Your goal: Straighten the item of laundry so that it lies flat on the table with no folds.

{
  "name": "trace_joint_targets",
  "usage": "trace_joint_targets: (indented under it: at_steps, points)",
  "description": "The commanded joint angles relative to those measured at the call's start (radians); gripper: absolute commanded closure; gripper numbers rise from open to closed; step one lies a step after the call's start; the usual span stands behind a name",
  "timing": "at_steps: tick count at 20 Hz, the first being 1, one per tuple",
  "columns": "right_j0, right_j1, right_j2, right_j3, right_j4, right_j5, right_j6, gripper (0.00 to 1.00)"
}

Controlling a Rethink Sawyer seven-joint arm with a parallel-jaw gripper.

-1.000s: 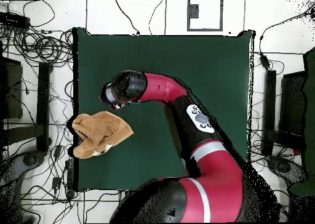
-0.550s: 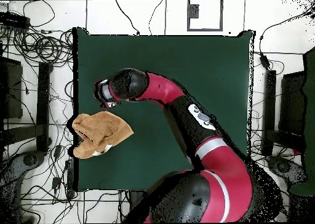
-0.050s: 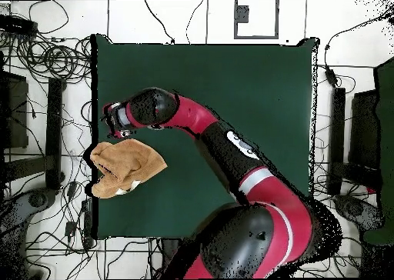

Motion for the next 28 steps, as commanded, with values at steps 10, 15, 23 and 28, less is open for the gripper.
trace_joint_targets:
  at_steps: [10, 15, 23, 28]
  points:
    - [0.205, -0.074, -0.171, 0.085, -0.155, 0.146, -0.042, 0.00]
    - [0.352, -0.138, -0.329, -0.040, -0.317, 0.271, -0.026, 0.00]
    - [0.551, -0.190, -0.507, -0.259, -0.704, 0.400, -0.091, 0.00]
    - [0.576, -0.196, -0.519, -0.279, -0.757, 0.392, -0.075, 0.00]
